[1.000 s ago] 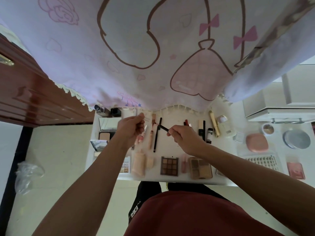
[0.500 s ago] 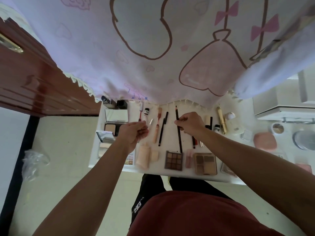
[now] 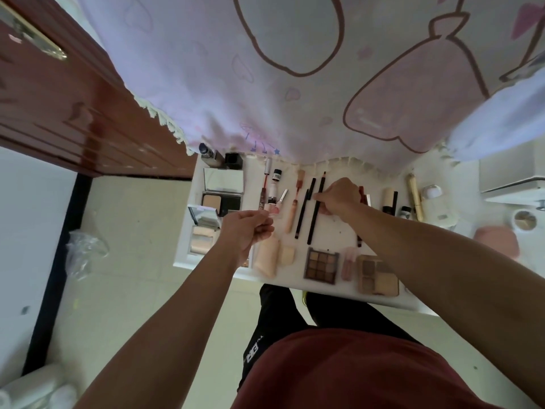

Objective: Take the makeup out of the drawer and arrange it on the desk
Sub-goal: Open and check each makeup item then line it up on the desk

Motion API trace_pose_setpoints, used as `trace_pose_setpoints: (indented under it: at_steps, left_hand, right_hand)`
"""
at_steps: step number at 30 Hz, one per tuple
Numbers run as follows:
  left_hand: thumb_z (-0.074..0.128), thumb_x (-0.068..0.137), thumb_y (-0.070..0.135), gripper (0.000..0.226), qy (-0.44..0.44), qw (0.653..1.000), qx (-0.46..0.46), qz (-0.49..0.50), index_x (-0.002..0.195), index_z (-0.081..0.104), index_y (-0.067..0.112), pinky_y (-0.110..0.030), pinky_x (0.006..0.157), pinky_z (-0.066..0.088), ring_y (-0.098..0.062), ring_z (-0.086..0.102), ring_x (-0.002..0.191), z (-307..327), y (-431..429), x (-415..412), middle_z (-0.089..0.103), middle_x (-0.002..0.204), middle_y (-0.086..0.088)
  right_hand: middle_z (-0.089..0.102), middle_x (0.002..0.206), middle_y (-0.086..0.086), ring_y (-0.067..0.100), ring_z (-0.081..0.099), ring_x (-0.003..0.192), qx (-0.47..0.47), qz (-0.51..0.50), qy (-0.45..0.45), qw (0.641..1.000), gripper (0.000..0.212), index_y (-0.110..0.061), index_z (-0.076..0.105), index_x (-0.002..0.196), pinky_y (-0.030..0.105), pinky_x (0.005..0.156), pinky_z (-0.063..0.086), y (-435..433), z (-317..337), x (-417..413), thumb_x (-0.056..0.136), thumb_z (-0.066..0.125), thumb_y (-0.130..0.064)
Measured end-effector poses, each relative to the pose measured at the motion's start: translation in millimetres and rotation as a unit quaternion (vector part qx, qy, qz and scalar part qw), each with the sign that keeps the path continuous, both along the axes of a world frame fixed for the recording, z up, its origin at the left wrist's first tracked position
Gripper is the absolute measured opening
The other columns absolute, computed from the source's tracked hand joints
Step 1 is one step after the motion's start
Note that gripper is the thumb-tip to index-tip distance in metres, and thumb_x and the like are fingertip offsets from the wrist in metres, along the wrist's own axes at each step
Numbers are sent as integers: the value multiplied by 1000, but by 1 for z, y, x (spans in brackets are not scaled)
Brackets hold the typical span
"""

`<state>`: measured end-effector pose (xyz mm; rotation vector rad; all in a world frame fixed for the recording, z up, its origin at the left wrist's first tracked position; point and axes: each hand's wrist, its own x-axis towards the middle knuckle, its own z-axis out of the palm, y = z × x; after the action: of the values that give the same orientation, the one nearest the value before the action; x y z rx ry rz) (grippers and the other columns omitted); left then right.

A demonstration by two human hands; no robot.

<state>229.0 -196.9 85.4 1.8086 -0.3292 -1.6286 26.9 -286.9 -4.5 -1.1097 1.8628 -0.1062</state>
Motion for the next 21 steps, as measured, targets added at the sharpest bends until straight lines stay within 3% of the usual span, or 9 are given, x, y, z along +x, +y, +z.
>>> trace_pose_setpoints:
  at_steps: [4, 7, 11, 17, 21]
  left_hand:
    - [64, 88, 0, 4, 0, 1000, -4, -14, 89, 67, -2, -23, 59, 56, -19, 64, 66, 0, -4, 0, 67, 77, -14]
    - [63, 88, -1, 9, -14, 999, -12, -50, 96, 67, -3, -23, 60, 57, -21, 66, 69, -3, -9, -6, 68, 83, -17]
    - [64, 87, -2, 12, -51, 993, -21, -108, 99, 67, -4, -22, 59, 56, -20, 68, 68, -4, -17, -24, 70, 83, -16]
    - [67, 84, -2, 12, -67, 984, -32, -163, 96, 68, -4, -25, 62, 57, -21, 69, 67, -8, -26, -44, 72, 82, -16]
    - [68, 86, 1, 10, -80, 980, -25, -181, 95, 66, 1, -22, 54, 56, -20, 64, 64, -8, -23, -50, 68, 82, -15]
  right_hand:
    - [74, 78, 12, 22, 71, 68, -45, 14, -77, 996, 26, -6, 72, 81, 39, 67, 61, 10, 23, -4, 87, 73, -31]
    - [75, 88, 9, 11, 68, 66, 20, 18, -222, 975, 18, -9, 71, 93, 24, 58, 54, 23, 50, -6, 89, 72, -26]
    - [76, 88, 6, 10, 69, 69, 78, 36, -292, 953, 21, -9, 73, 102, 21, 56, 52, 32, 62, -14, 87, 74, -25]
    - [75, 84, 10, 12, 68, 68, 78, 0, -307, 948, 17, -2, 73, 97, 21, 58, 53, 32, 60, -32, 83, 76, -11]
    - [74, 82, 16, 16, 67, 68, 47, 10, -215, 976, 15, 6, 72, 91, 22, 58, 54, 28, 47, -48, 81, 74, -5]
